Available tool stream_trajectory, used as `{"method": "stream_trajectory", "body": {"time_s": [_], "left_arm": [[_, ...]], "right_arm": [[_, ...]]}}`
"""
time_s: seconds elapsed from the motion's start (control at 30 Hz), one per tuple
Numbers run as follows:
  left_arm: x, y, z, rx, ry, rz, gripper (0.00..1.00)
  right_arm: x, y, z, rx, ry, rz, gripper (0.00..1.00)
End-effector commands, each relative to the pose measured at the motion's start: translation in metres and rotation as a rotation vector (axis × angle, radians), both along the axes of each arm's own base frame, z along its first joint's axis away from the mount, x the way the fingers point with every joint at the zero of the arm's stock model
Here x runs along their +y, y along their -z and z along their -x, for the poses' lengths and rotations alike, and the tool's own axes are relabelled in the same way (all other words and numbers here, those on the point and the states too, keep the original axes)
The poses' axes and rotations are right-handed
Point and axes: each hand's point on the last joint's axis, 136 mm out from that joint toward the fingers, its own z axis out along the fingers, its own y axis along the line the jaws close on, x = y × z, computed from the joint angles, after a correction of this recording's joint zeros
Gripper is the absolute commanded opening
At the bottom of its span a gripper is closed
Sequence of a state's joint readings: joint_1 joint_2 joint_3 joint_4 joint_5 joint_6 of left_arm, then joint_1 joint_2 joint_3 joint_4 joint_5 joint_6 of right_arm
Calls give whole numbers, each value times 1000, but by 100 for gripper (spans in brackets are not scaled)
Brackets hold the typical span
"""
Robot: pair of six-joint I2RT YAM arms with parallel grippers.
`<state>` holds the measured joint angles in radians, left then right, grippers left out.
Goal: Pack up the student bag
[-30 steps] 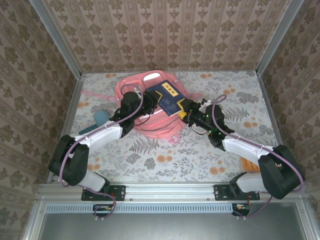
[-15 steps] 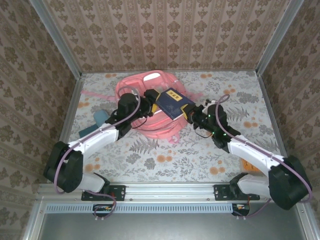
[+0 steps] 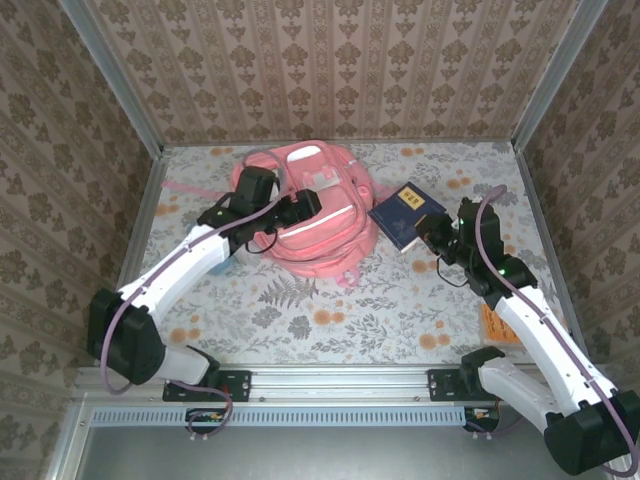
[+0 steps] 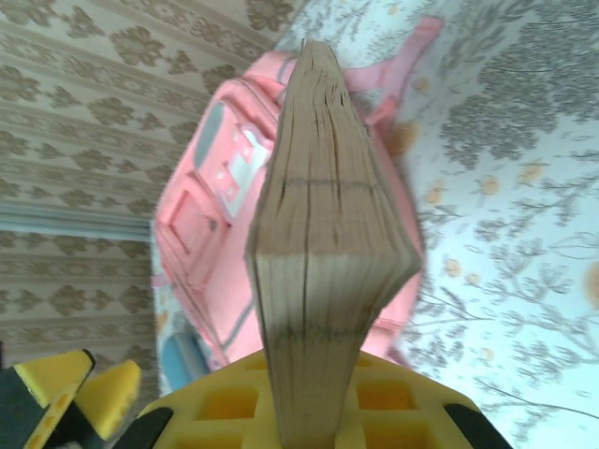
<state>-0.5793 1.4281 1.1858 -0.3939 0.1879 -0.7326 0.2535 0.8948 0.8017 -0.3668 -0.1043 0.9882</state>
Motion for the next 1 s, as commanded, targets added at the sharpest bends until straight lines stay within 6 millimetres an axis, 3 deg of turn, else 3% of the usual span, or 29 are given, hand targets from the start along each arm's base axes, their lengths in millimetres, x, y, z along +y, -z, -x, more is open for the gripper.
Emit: {"method": "stream_trajectory", "body": {"time_s": [0.0,0.13,0.33,0.73,0.97], "left_arm": [[-2,25,12,-46,234,-323,95],[-13,41,6,-98,369,-557,99],[-30,69,-3,-70,513,-719,99],[-48,114,-23,18,617,-844,73],[-55,129,-21,39,675,-848,72]], "right_arm": [[-13,-10,14,-11,-23,116,3],[-17,-6,18,5,-20,128,3],[-15,4,20,34,-27,118,3],[-13,9,22,52,-31,99,3],[-13,11,22,57,-27,95,3]]}}
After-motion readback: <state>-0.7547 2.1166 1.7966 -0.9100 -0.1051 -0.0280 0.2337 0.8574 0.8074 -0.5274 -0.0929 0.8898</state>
